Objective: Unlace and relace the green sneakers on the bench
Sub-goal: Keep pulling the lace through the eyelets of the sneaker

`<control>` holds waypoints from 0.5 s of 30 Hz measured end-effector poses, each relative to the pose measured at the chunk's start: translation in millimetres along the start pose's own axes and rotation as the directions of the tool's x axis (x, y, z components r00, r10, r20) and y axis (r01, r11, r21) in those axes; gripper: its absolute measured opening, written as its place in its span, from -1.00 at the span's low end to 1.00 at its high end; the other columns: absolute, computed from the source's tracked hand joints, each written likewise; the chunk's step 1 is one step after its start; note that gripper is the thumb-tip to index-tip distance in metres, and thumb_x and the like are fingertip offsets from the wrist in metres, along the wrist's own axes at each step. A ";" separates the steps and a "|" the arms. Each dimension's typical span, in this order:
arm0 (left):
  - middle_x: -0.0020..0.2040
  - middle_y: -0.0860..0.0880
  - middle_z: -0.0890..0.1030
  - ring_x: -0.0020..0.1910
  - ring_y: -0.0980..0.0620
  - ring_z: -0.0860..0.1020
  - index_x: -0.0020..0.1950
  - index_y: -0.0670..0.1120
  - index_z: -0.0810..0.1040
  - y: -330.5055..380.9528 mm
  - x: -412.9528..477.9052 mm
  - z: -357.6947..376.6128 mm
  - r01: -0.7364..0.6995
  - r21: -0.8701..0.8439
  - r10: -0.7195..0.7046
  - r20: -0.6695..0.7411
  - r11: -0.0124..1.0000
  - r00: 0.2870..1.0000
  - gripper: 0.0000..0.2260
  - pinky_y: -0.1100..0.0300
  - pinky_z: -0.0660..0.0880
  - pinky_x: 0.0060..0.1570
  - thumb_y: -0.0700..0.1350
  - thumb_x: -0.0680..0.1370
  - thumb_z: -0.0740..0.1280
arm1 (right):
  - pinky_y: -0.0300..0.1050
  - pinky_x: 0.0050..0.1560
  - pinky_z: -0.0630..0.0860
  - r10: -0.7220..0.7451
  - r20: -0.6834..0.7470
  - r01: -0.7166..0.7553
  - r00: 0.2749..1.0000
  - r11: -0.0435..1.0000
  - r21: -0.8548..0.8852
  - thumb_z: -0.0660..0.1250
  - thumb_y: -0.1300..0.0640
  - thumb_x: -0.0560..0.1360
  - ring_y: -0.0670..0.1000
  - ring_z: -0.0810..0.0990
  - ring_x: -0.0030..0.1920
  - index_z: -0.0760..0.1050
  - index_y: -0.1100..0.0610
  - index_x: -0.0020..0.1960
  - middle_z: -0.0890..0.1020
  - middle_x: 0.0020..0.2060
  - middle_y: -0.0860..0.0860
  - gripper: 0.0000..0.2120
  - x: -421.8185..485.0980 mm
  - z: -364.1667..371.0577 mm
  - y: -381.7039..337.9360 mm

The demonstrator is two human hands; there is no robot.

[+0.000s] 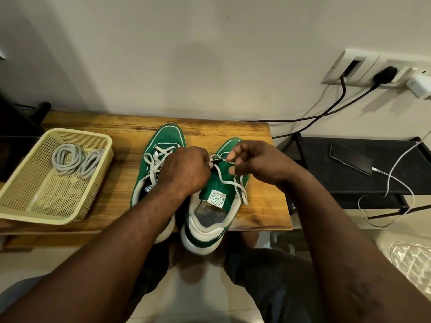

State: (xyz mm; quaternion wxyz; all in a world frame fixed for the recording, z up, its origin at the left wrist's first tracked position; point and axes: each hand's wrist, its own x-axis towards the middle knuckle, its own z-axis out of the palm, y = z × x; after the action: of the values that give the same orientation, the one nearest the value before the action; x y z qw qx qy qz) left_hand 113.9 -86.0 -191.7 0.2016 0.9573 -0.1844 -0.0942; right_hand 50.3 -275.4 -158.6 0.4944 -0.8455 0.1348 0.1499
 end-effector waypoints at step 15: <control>-0.10 -0.08 0.69 -0.13 -0.12 0.62 0.03 0.02 0.73 4.5 -1.4 -1.9 0.082 0.036 -0.083 0.026 0.996 0.996 -0.89 0.07 0.58 -0.11 0.00 0.60 0.43 | 0.02 -0.06 0.59 -0.008 0.012 0.009 1.000 0.999 -0.044 0.43 0.20 0.57 0.01 0.65 -0.16 0.67 0.16 -0.12 0.72 -0.23 -0.03 -0.89 13.9 28.4 -11.4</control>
State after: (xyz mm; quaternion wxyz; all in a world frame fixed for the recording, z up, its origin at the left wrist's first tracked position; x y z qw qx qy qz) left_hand 111.7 -88.6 -187.9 0.1785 0.9660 -0.1493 -0.1124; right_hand 63.9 -246.2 -168.2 0.4772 -0.8558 0.1249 0.1557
